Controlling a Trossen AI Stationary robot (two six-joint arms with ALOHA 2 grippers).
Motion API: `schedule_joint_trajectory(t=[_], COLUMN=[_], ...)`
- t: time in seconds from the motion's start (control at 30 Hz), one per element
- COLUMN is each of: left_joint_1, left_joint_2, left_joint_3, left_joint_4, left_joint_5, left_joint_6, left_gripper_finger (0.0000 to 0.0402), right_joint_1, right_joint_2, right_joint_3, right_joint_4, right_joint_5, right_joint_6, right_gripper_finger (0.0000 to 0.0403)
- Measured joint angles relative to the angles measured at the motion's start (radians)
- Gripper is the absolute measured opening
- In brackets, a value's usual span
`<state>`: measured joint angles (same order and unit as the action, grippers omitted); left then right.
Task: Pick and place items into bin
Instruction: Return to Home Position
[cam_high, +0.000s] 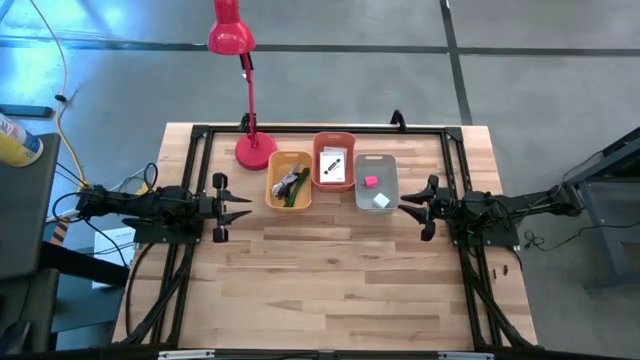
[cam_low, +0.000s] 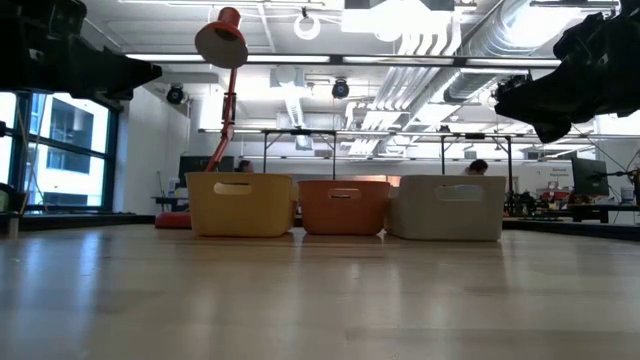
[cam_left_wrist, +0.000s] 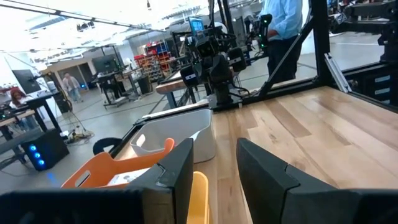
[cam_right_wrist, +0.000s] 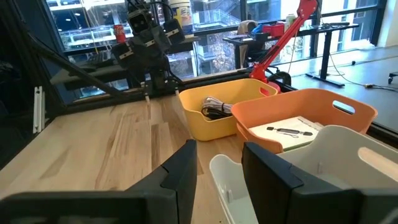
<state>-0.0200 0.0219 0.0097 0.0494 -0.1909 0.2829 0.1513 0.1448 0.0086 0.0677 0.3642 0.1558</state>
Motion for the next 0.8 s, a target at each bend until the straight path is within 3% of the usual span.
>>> schedule_joint_trajectory(t=[0.8], left_joint_1=[0.0], left_joint_2=[0.0], left_joint_3=[0.0], left_joint_4=[0.0], left_joint_5=[0.003], left_joint_6=[-0.018], left_gripper_finger=[0.0111], right_joint_1=[0.0], right_joint_2=[0.0], right_joint_3=[0.0], right_joint_4=[0.003], right_joint_5=[0.0], right_joint_6=[0.0], right_gripper_finger=[0.0119])
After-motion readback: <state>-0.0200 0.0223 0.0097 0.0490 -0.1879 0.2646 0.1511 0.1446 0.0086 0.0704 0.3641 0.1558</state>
